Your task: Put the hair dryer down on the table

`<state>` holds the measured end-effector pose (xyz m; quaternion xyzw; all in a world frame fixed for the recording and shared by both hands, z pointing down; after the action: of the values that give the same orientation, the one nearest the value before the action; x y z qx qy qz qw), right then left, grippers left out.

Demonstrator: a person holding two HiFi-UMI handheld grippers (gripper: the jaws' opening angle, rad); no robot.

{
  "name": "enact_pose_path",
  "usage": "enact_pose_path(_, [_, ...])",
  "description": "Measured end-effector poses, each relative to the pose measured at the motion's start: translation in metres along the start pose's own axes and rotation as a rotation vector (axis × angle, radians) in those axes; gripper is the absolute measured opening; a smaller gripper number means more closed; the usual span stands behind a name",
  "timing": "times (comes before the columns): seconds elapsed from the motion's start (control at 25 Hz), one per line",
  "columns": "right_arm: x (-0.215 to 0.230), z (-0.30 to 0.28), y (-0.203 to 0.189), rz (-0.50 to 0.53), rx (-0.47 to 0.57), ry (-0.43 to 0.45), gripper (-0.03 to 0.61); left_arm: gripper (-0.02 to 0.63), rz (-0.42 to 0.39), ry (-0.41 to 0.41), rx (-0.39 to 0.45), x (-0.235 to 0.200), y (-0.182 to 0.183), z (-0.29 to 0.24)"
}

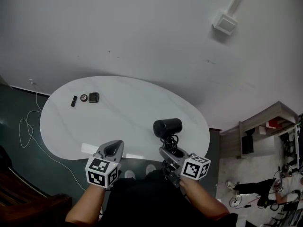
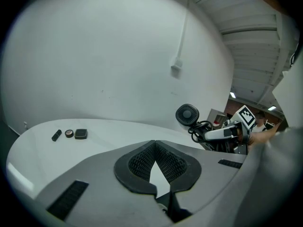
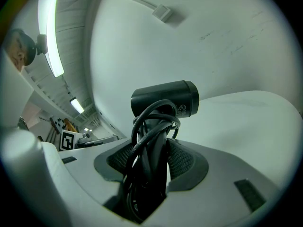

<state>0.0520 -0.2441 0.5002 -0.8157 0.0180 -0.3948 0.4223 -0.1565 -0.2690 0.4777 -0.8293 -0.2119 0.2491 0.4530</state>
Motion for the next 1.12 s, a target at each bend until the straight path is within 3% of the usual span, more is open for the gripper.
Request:
enact_pose_path(0.6, [0.035, -0.025, 0.034, 0.041, -0.1, 0.045, 0.199, 0.011, 0.043, 0.08, 0.006, 0.005, 0.018, -0.019])
enact_pose_path(1.12, [0.114, -0.106, 0.017, 0.128, -0.278, -0.056, 0.199, 0.011, 0.114, 0.202, -0.029, -0.012, -0.002, 0.004])
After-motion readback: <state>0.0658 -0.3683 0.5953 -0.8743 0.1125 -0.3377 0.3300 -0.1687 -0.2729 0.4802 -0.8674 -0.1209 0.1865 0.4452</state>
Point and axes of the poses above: the fingertips, and each gripper's own axes: z backward along the fingers, x to its right, y out of its top, the point moved 3 cm from there along z, backward along the fingers, and after that the axes turned 1 degree about -x, right-handed, at the moved point
